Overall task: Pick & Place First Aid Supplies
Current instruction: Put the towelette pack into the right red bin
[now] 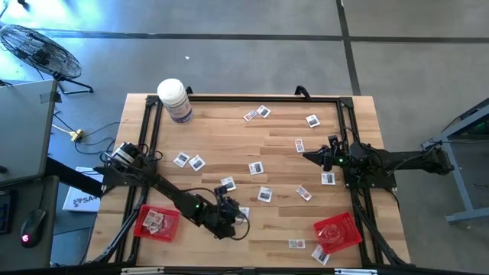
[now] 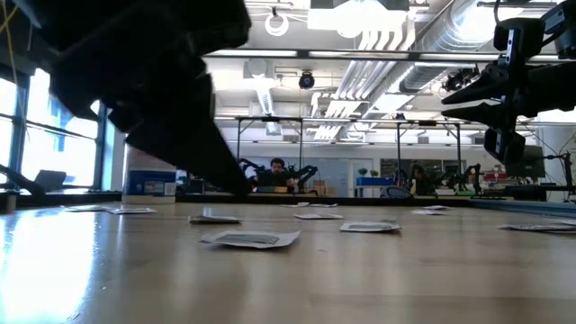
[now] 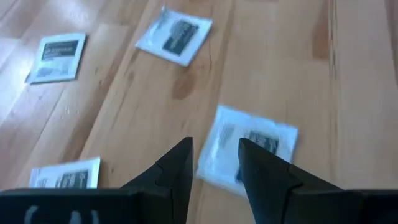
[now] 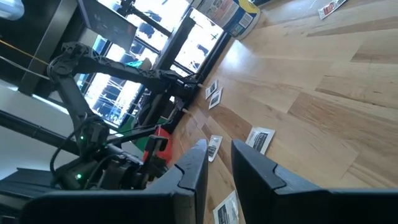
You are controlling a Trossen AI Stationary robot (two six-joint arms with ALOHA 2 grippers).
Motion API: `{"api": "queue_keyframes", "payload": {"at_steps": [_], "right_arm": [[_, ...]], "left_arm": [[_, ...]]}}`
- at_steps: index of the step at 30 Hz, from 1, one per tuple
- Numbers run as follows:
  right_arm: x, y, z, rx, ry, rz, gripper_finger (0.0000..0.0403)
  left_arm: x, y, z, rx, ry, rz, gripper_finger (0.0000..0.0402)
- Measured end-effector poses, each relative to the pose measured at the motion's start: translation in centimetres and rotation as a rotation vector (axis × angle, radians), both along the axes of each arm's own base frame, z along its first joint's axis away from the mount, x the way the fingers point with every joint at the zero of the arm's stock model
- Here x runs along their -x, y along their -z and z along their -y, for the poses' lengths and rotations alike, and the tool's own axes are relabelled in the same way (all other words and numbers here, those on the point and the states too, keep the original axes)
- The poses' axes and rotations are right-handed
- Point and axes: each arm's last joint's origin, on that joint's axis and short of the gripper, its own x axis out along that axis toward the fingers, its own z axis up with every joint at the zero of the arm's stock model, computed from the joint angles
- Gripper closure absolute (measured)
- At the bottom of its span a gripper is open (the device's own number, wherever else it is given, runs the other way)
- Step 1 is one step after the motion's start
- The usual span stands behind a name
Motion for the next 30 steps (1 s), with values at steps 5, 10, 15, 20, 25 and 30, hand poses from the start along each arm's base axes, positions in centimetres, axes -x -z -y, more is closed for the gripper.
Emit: {"api": "queue_keyframes", "payload": {"at_steps": [5,10,15,20,25,30], "right_arm": [[0.0,0.0,0.0,0.0,0.0,-0.002,0.0339],[0.0,0.0,0.0,0.0,0.0,-0.002,0.0339],[0.0,0.0,0.0,0.0,0.0,-0.002,0.0339],[0.0,0.0,0.0,0.0,0.0,-0.002,0.0339],[0.0,0.0,0.0,0.0,0.0,-0.002,0.0339],[0.0,0.0,0.0,0.0,0.0,-0.001,0.0339]], "left_arm": [[-0.8,0.1,-1.2,0.127,-0.077,-0.003,0.0275],[-0.5,0.6,-1.6,0.161,-0.161,-0.028,0.0275],[-0.2,0.7,-1.3,0.204,-0.197,-0.033,0.0275],[0.0,0.9,-0.9,0.235,-0.226,-0.026,0.0275],[0.2,1.7,-0.7,0.234,-0.245,-0.037,0.0275],[-0.5,2.8,-0.2,0.266,-0.245,-0.001,0.0275]]}}
